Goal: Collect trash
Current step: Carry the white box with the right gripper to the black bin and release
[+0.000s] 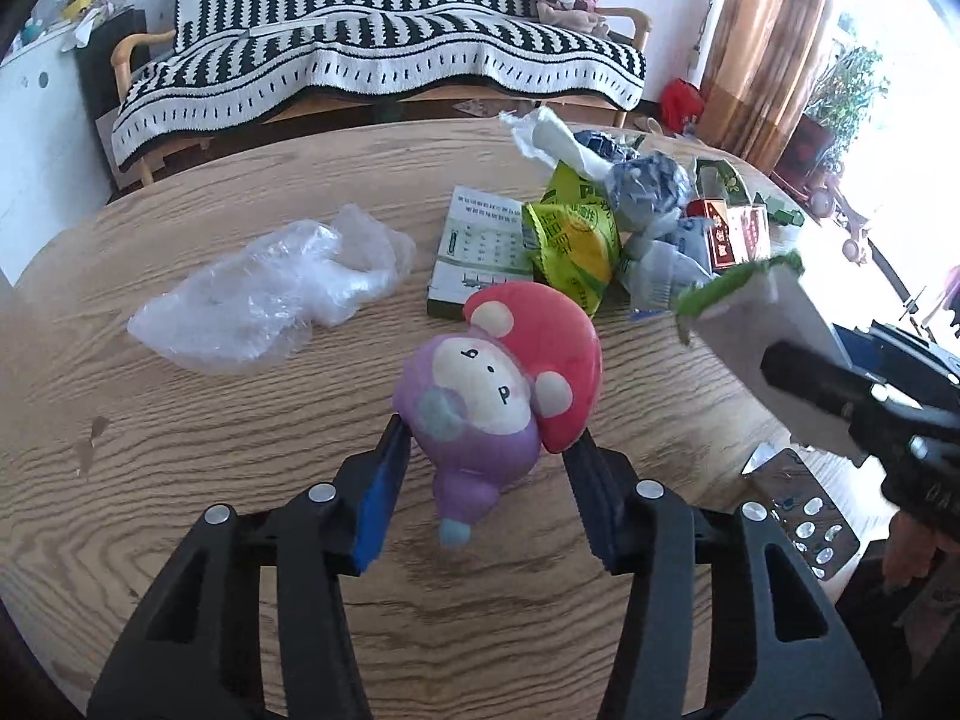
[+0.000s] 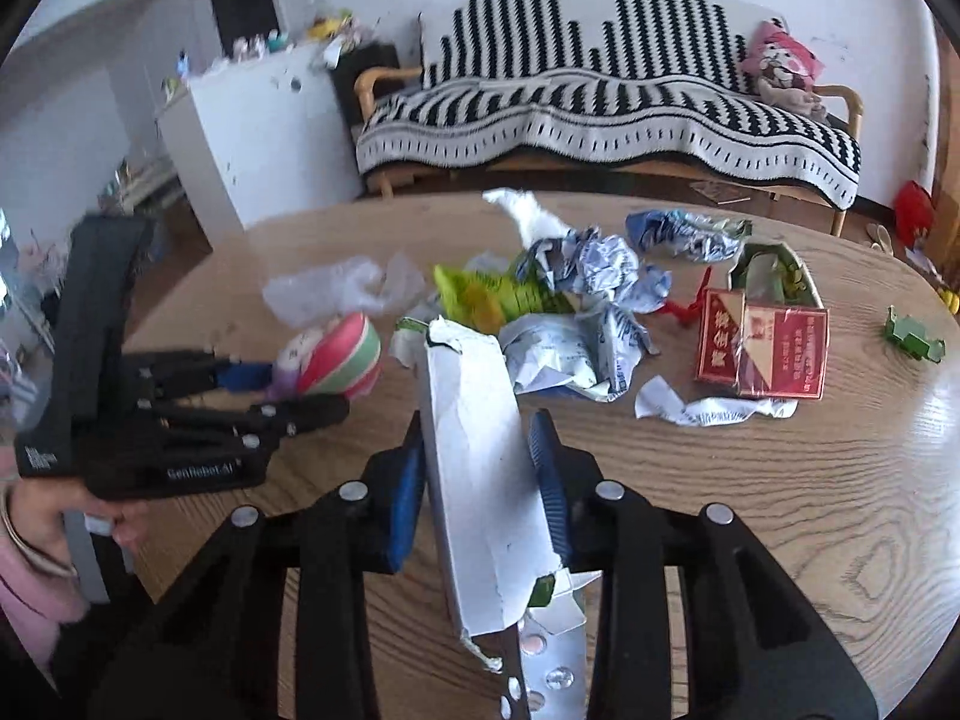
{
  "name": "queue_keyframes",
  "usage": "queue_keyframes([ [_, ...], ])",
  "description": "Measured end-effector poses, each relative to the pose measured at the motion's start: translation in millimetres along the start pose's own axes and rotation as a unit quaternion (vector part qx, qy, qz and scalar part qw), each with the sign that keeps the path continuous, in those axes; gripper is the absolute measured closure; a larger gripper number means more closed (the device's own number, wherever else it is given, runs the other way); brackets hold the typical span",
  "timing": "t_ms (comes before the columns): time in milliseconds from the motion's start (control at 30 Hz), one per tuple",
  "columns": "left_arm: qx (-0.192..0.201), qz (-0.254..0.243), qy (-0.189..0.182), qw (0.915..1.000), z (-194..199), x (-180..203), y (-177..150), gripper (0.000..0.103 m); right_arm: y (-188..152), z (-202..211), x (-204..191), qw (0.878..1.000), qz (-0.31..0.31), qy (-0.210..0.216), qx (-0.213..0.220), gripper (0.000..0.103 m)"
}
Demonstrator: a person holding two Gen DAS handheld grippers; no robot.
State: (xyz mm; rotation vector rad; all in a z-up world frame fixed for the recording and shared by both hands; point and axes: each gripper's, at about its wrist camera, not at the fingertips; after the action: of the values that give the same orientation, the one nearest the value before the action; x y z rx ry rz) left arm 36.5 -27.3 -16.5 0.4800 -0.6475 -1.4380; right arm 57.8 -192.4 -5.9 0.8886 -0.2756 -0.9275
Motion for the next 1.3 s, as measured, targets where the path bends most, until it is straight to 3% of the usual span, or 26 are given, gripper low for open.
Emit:
queue_keyframes([
  [167, 0.002, 0.003, -0.006, 1.0, 7, 2, -1, 0.052, 5, 9, 11, 0.999, -0.046, 0.001, 0.012, 0.069],
  [333, 0.009, 0.01, -0.012, 0.9998, 16, -2, -1, 0.053, 7, 27, 26, 0.995, -0.086, 0.016, 0.052, 0.069],
  [533, 0.02, 0.013, -0.005, 0.9997, 25, -6, 1, 0.054, 9, 35, 27, 0.993, -0.099, 0.015, 0.064, 0.069],
  [700, 0.021, 0.006, -0.002, 0.9998, 26, -4, 1, 0.053, 13, 54, 34, 0.987, -0.118, 0.0, 0.11, 0.069],
  [867, 0.025, 0.006, -0.005, 0.9997, 29, -4, 2, 0.053, 9, 50, 51, 0.982, -0.168, 0.001, 0.088, 0.069],
  [1000, 0.049, 0.021, -0.003, 0.9986, 41, -4, 10, 0.053, 11, 66, 53, 0.976, -0.189, -0.005, 0.108, 0.069],
  [1067, 0.058, 0.017, -0.001, 0.9982, 50, 9, 15, 0.053, 7, 85, 58, 0.97, -0.21, -0.005, 0.12, 0.069],
  [1167, 0.066, 0.002, -0.044, 0.9969, 69, 53, 18, 0.053, -6, 127, 67, 0.966, -0.216, -0.026, 0.141, 0.069],
  [1300, 0.06, -0.065, -0.118, 0.9891, 91, 156, 9, 0.053, -51, 215, 102, 0.953, -0.23, -0.104, 0.17, 0.069],
])
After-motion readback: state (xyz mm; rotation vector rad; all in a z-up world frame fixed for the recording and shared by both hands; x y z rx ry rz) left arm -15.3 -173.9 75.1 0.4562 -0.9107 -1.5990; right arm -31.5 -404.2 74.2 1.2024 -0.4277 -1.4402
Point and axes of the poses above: each gripper's, at about its wrist camera, not at the fingertips, and z roughly against the way its jaws point, x to its right, y to its top, and after that the axes turned 5 degrees about x, right-handed
